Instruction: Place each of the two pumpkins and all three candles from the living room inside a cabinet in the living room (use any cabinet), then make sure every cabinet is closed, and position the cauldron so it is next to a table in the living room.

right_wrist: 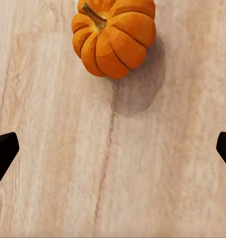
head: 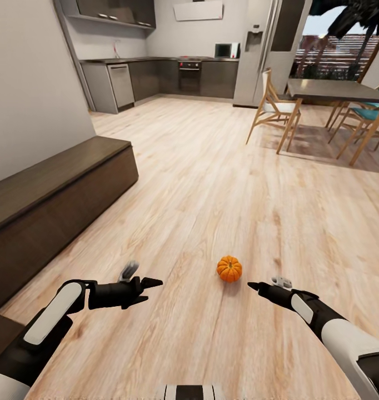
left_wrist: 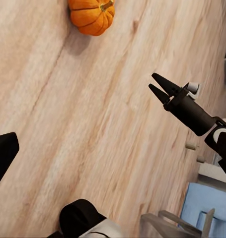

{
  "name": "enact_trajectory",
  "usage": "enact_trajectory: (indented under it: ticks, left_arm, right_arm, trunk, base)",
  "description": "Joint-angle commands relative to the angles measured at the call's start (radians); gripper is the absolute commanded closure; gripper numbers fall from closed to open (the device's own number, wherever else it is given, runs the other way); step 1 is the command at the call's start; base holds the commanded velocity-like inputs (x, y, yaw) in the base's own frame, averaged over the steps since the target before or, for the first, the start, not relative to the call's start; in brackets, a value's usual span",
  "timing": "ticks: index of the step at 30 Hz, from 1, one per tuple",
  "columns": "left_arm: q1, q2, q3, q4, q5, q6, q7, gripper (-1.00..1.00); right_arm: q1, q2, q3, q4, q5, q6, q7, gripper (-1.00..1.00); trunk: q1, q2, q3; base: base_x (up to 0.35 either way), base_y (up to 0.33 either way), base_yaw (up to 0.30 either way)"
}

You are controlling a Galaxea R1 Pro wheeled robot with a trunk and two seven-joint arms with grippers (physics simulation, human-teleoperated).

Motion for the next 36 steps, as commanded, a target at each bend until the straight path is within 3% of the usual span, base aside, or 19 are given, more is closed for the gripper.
enact_trajectory:
  ticks: [1,24,27,32,34,36]
  left_arm:
    - [-0.001,0.001,-0.001,-0.001,0.011,0.0,0.01,-1.0]
    - [-0.001,-0.001,-0.001,0.001,0.011,0.0,0.01,-1.0]
    - [-0.001,0.0,-0.001,0.001,0.011,0.0,0.01,-1.0]
    - [-0.001,-0.001,-0.001,0.001,0.011,0.0,0.01,-1.0]
    - [-0.001,-0.001,-0.001,0.001,0.011,0.0,0.01,-1.0]
    - [-0.001,-0.002,-0.001,0.001,0.011,0.0,0.01,-1.0]
  right_arm:
    - [0.0,-0.001,0.005,-0.001,-0.007,0.005,0.001,-1.0]
    - [0.0,-0.001,0.004,-0.001,-0.008,0.003,0.005,-1.0]
    - [0.0,-0.001,0.001,-0.002,-0.009,0.003,0.036,-1.0]
    - [0.0,-0.004,-0.005,0.0,-0.012,0.013,0.082,-1.0]
    - [0.0,-0.007,-0.023,0.001,-0.023,0.02,0.124,-1.0]
    - [0.0,-0.008,-0.06,0.001,-0.061,0.039,0.199,-1.0]
  trunk:
    - [0.0,-0.001,-0.005]
    - [0.011,-0.006,-0.094]
    - [0.012,-0.007,-0.105]
    - [0.012,-0.007,-0.105]
    - [0.012,-0.007,-0.105]
    - [0.012,-0.007,-0.105]
  base:
    - [0.0,0.0,0.0]
    - [0.0,0.0,0.0]
    - [0.0,0.0,0.0]
    - [0.0,0.0,0.0]
    - [0.0,0.0,0.0]
    - [0.0,0.0,0.0]
